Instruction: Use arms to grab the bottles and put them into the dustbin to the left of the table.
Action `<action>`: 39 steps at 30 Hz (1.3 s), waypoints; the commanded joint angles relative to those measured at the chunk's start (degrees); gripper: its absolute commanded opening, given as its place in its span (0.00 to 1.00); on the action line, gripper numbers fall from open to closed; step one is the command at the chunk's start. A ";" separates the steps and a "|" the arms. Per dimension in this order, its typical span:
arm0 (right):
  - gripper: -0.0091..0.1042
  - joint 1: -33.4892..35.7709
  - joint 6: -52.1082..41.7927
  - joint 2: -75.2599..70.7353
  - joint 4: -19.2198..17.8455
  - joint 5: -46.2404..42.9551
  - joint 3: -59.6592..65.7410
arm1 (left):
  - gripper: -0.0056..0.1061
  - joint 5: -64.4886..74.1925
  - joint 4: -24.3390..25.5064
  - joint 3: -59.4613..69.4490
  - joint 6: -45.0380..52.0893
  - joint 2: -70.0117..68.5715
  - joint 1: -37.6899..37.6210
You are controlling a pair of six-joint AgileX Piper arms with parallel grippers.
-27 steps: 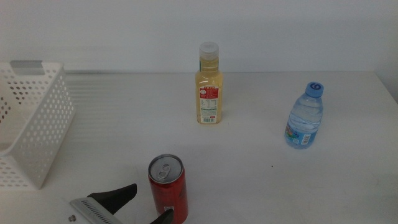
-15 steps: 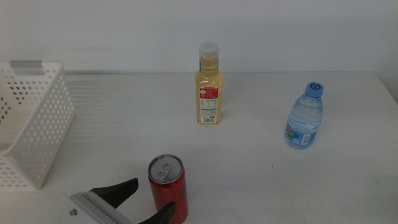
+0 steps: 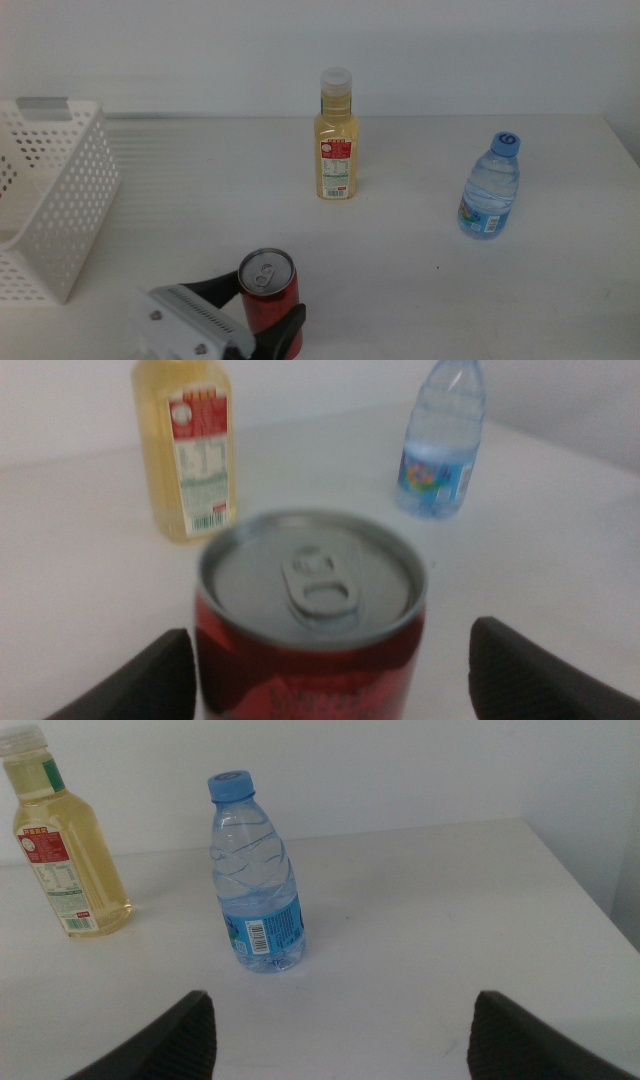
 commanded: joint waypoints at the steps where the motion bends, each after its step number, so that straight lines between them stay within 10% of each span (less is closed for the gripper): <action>1: 0.66 -0.30 -0.74 -1.56 -0.40 -4.32 -0.50 | 0.85 -7.91 -0.30 -1.64 -1.89 1.68 -0.11; 39: 0.66 -0.30 -0.74 -1.56 -0.40 -4.32 -0.50 | 0.79 -10.42 -4.82 -8.84 -1.82 13.40 -0.05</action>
